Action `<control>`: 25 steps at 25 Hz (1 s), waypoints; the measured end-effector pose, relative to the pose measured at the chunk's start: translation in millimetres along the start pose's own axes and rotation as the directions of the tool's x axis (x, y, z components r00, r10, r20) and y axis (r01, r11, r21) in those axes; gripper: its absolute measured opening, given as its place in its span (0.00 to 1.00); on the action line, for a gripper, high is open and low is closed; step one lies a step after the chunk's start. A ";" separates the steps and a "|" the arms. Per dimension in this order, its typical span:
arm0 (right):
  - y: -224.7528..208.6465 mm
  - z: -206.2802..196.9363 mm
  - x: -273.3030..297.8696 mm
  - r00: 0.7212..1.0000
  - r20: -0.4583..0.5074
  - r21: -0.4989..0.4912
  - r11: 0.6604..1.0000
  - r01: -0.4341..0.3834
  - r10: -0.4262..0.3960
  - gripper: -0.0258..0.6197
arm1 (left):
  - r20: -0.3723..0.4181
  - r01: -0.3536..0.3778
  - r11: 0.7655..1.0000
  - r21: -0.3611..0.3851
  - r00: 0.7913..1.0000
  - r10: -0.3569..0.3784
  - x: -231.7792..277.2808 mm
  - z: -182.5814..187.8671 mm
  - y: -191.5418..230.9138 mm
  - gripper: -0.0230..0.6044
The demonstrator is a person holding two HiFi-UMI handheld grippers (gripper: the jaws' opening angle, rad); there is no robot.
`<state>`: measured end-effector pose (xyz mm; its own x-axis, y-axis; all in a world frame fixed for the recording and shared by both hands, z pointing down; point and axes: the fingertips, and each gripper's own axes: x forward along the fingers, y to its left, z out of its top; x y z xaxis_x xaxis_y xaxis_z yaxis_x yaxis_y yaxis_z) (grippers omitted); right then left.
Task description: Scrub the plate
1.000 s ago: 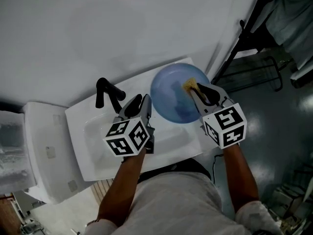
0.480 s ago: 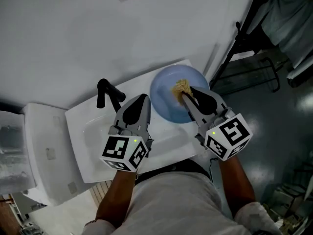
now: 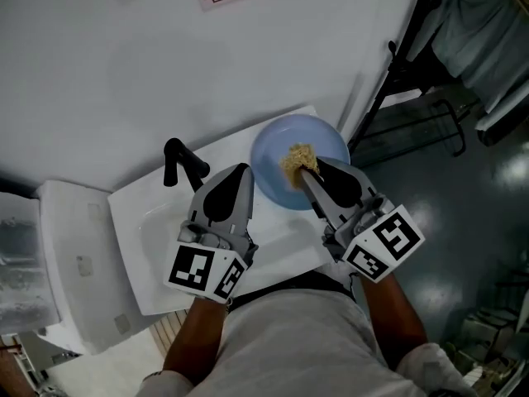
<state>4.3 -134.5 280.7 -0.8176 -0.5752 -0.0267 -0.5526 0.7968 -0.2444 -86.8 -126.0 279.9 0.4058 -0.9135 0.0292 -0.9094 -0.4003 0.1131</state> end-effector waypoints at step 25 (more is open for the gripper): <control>24.8 9.4 -12.9 0.998 0.065 -0.129 0.992 -0.001 0.009 0.13 | 0.106 0.107 0.993 0.042 0.988 -0.111 -11.9 16.6 -26.2 0.06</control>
<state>2.6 -109.1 265.8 -0.8103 -0.5788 -0.0917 -0.5684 0.8144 -0.1172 -69.4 -105.9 260.1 0.4925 -0.8657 -0.0892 -0.8636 -0.4989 0.0734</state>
